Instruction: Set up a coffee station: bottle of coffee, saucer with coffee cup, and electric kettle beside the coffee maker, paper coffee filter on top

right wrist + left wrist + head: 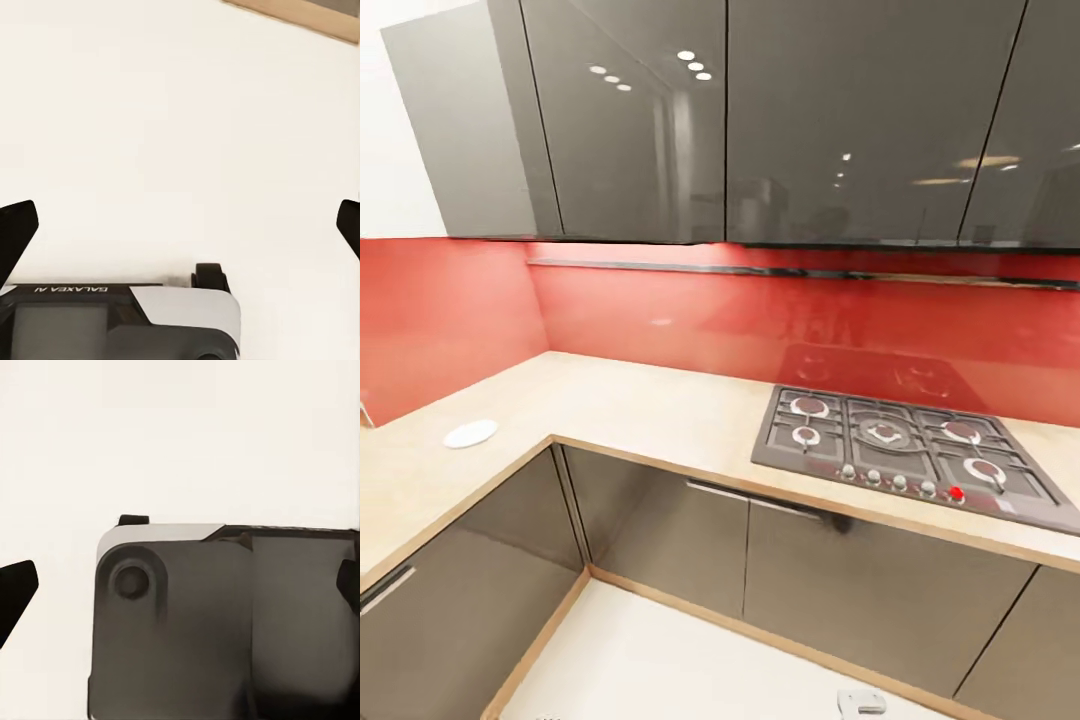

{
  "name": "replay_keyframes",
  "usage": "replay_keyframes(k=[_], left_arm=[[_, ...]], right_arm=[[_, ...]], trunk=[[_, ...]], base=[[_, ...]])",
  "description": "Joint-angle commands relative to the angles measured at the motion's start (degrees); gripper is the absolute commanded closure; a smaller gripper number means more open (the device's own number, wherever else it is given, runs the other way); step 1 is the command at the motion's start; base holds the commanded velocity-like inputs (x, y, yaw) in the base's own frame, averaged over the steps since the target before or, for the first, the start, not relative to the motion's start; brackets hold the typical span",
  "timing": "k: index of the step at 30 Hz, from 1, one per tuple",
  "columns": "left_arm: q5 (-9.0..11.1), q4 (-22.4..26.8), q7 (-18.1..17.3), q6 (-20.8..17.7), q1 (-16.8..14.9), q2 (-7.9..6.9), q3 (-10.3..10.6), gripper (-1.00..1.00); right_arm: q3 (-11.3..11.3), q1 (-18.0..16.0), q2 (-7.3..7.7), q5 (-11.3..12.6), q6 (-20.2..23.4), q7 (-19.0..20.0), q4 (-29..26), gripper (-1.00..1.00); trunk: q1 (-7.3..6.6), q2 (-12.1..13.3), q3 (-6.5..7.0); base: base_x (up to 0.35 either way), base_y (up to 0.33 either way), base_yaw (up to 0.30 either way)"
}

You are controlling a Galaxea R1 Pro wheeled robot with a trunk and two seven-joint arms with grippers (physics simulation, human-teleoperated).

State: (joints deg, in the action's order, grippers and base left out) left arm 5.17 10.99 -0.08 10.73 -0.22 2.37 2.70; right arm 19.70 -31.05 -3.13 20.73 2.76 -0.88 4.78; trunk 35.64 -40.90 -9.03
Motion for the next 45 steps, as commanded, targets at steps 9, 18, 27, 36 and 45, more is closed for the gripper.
replay_keyframes(k=[9,18,27,36,45], left_arm=[[0.5,0.0,0.0,0.2,0.0,0.00,0.3,-1.00],[0.5,0.0,0.0,0.2,0.0,0.00,0.3,-1.00],[0.5,0.0,0.0,0.3,0.0,0.00,0.3,-1.00],[0.5,0.0,0.0,0.2,0.0,0.00,0.3,-1.00],[0.5,0.0,0.0,0.2,0.0,0.00,0.3,-1.00]], right_arm=[[0.4,-0.1,-0.03,0.4,0.1,-0.1,0.1,-1.00],[0.5,-0.1,-0.03,0.4,0.1,-0.1,0.1,-1.00],[0.5,-0.1,-0.03,0.4,0.1,-0.1,0.1,-1.00],[0.5,-0.1,-0.03,0.4,0.1,-0.1,0.1,-1.00],[0.5,-0.1,-0.03,0.4,0.1,-0.1,0.1,-1.00]], trunk=[[0.03,-0.1,-0.08],[0.03,-0.1,-0.08],[0.03,-0.1,-0.08],[-1.73,3.1,1.36],[-3.71,6.8,2.97]], base=[[0.072,-0.318,0.298],[0.002,-0.320,0.299],[0.000,-0.041,0.299],[0.000,-0.001,0.299],[0.000,0.000,0.299]])
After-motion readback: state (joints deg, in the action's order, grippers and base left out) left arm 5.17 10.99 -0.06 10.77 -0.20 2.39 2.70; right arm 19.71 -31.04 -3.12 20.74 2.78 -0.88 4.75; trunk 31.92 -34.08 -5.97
